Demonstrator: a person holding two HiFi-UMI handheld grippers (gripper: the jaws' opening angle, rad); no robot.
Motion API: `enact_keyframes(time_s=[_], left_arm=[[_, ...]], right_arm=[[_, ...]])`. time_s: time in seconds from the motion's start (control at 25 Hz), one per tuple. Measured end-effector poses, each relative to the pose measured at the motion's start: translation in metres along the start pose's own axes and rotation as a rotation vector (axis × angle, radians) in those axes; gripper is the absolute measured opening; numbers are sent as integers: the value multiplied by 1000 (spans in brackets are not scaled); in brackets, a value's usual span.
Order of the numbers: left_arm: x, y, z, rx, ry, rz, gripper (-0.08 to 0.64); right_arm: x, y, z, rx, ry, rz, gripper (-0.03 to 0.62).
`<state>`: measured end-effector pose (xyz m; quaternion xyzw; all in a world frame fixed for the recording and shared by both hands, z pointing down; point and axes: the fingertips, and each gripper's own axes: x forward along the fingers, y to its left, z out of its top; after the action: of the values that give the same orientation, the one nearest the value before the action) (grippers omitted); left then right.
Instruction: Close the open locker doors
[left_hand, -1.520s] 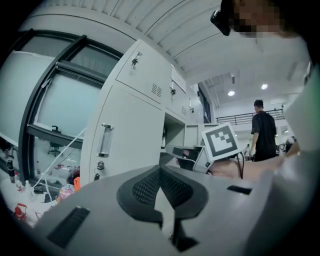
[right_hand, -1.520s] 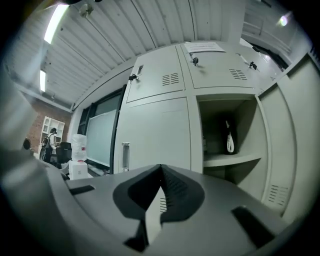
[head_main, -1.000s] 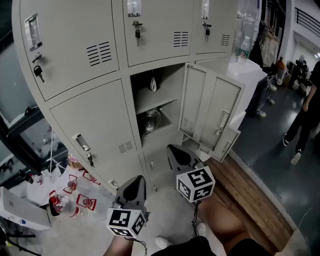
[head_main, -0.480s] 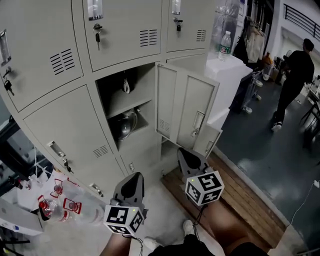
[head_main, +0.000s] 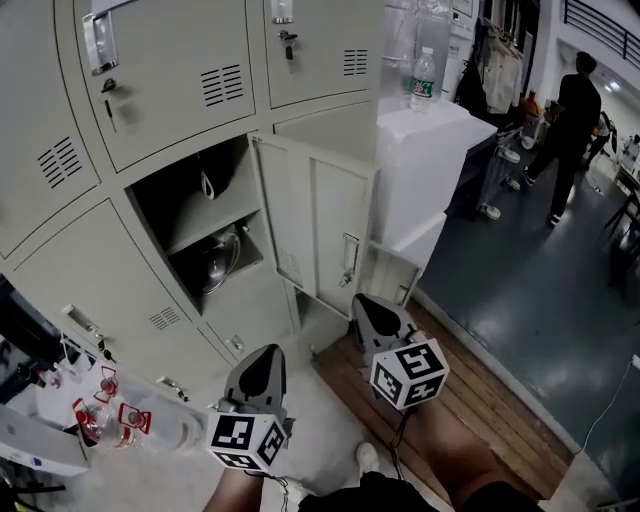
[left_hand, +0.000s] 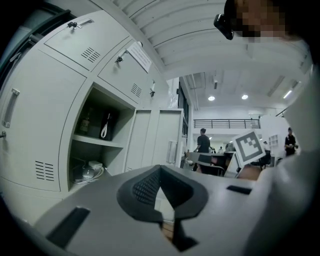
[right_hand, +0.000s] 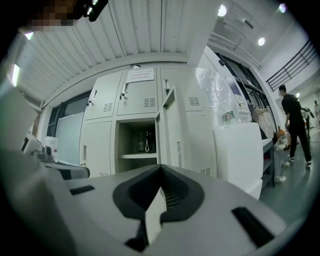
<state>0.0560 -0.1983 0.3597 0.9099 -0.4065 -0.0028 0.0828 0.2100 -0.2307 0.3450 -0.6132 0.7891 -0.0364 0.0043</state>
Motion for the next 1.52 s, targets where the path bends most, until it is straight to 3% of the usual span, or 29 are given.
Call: enact_keyframes(time_s=[0.52, 0.6, 0.8, 1.52], left_arm=[[56, -48, -3, 13, -17, 83, 2], [59, -52, -4, 14, -23, 107, 2], [63, -58, -6, 18, -29, 162, 2], [59, -54, 6, 61, -29, 271, 2]], right_arm=[[13, -51, 2, -26, -3, 166, 2], [16, -53, 2, -29, -4, 205, 81], [26, -57, 2, -20, -8, 277, 130], [64, -52, 4, 10, 18, 447, 189]])
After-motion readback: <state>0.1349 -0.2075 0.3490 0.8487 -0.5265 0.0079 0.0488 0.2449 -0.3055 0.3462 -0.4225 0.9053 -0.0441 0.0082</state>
